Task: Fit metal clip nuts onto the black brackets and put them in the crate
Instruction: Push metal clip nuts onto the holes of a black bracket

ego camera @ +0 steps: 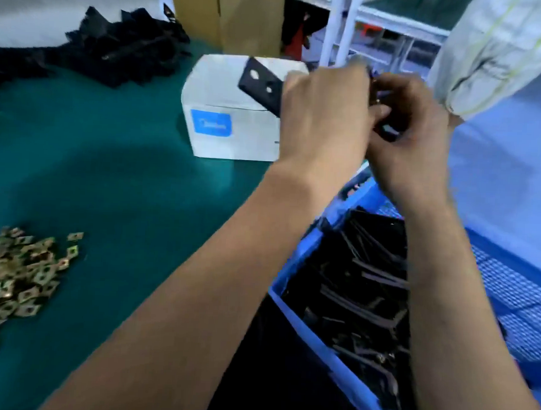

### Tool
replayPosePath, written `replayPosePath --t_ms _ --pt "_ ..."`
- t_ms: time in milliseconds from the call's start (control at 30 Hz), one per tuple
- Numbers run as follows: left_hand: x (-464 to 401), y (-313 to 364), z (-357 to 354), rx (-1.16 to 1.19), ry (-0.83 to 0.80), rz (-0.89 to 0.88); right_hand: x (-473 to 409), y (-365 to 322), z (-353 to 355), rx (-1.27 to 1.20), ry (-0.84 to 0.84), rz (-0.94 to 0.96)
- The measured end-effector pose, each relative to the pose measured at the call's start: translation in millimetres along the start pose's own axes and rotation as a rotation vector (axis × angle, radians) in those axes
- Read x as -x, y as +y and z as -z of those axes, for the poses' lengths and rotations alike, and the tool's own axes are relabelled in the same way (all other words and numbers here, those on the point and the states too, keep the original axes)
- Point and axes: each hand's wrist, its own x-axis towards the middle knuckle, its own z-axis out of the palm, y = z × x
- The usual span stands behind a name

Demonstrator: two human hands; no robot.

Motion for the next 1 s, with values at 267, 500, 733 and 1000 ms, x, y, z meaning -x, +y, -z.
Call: replayPosePath --t_ms 267,500,733,1000 --pt "52.8 88.0 -139.0 0.037 -0.403 -0.366 63.5 146.8 123.1 0.317 0.178 -0.7" --pt "138.2 67.2 -212.9 0.128 -1.039 -0.227 125.4 211.6 113.4 0.797 -0.148 -1.023" --pt "127.3 72.9 -217.5 0.119 -1.089 -0.205 124.7 221.7 106.4 0.85 -0.189 -1.218" --pt "84.8 73.7 -176.6 0.513 -0.591 -0.144 76.9 165.7 106.1 0.761 0.185 -0.851"
